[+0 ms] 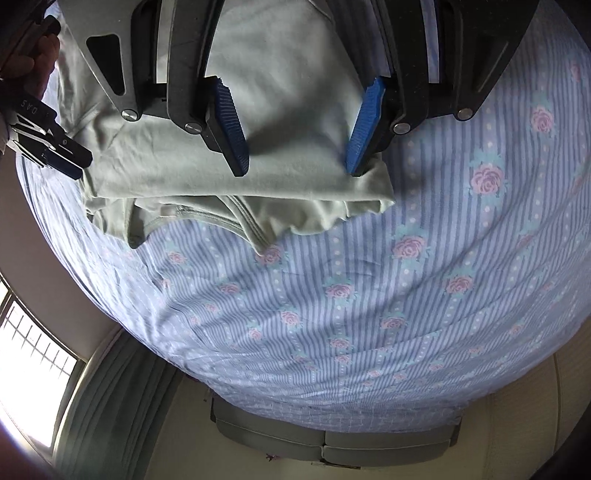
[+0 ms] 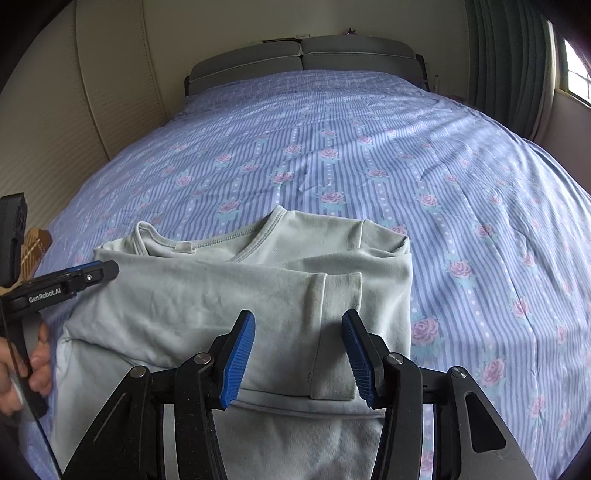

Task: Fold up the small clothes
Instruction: 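Lift both grippers away from the shirt with sleeves folded in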

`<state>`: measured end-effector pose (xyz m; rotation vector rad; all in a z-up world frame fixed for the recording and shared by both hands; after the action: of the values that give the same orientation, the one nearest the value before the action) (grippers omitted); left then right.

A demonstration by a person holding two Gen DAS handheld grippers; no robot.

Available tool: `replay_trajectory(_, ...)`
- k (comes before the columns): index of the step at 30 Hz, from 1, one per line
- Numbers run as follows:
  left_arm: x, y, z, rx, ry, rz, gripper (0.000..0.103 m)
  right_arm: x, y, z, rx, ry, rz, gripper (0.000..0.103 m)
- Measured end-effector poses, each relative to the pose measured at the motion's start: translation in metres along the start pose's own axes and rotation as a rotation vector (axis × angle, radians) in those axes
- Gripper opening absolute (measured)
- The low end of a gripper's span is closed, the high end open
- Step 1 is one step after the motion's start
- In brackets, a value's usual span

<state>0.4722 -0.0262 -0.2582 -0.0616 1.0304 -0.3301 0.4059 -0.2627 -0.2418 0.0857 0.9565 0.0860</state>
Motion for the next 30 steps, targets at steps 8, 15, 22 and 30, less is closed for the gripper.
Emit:
replay_trajectory(8, 0.003, 0.005, 0.002, 0.047, -0.014, 0.067, 0.054, 0.021, -0.008, 0.001, -0.050, 0.029, -0.110, 0.063)
replay_trajectory(15, -0.045, -0.010, -0.040, 0.069, -0.034, 0.131, 0.055, -0.026, -0.023, -0.013, 0.016, -0.016, -0.095, 0.063)
replay_trajectory(22, -0.115, -0.013, -0.140, -0.022, -0.053, 0.226, 0.055, -0.104, -0.032, -0.088, 0.053, -0.041, -0.105, 0.063)
replay_trajectory(30, -0.145, -0.019, -0.233, -0.073, -0.009, 0.235, 0.055, -0.149, -0.028, -0.170, 0.056, -0.012, -0.124, 0.063)
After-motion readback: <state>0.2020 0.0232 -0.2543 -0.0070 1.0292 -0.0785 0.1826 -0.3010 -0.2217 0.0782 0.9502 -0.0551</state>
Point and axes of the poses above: each gripper's, at about its wrist camera, not at the fingertips, and x roughly the way its jaws point, y to its left, z to its top, the point moved 10 cm from there along x, roughly the way its jaws point, and after that the axes turned 7 degrees about y, right-handed, at the moved point
